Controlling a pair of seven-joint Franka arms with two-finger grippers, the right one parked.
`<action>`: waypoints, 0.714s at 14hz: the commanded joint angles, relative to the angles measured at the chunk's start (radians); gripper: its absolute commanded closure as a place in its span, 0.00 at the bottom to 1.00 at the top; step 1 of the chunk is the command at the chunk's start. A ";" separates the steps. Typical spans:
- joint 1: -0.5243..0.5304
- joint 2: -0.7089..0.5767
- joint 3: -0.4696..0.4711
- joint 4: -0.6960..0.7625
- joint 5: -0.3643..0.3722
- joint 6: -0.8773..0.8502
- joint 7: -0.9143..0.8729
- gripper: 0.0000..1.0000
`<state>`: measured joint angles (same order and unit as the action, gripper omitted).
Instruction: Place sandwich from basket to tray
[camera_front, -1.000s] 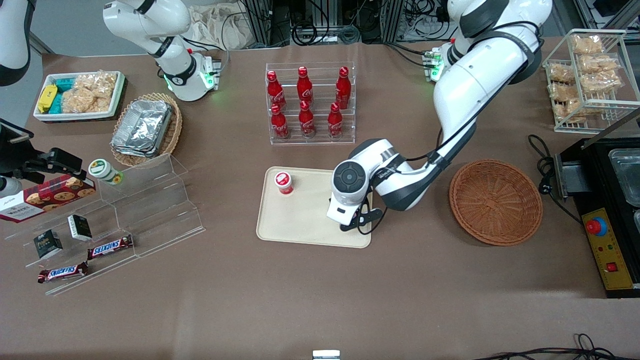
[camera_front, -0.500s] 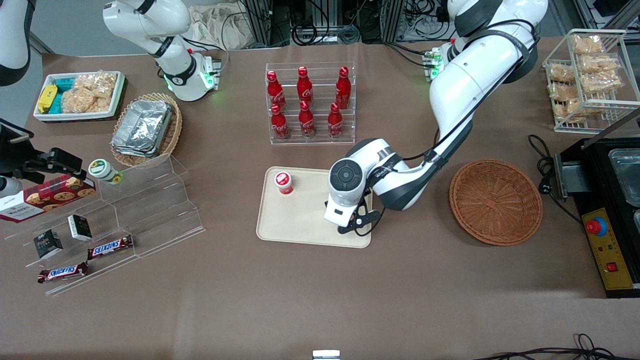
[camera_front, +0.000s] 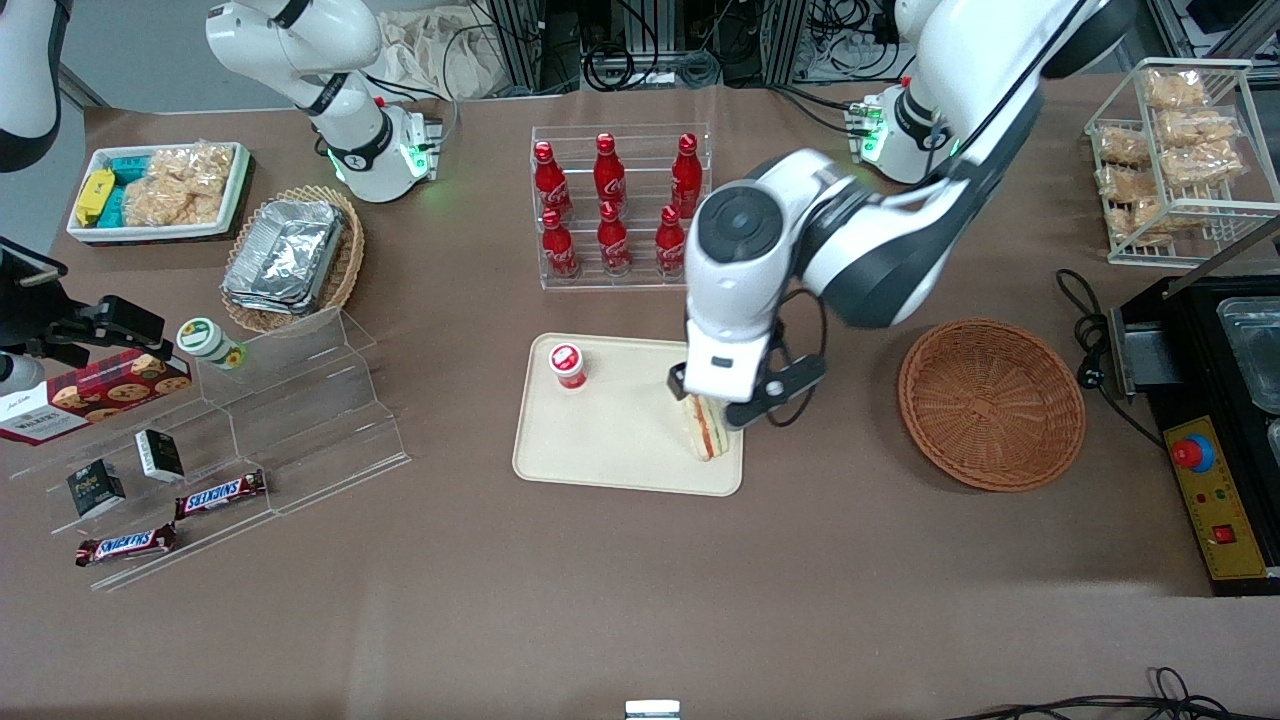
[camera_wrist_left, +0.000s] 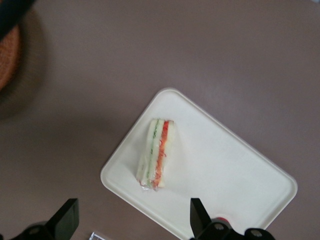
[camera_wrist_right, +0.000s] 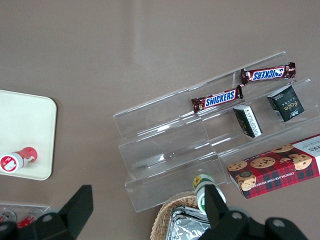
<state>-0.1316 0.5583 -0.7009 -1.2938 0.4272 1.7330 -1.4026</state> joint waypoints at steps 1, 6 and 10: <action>0.062 -0.098 0.005 -0.045 -0.039 -0.035 0.002 0.00; 0.236 -0.268 -0.003 -0.160 -0.157 -0.069 0.258 0.00; 0.273 -0.363 0.113 -0.225 -0.234 -0.084 0.515 0.00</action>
<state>0.1388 0.2823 -0.6725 -1.4534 0.2489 1.6557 -1.0057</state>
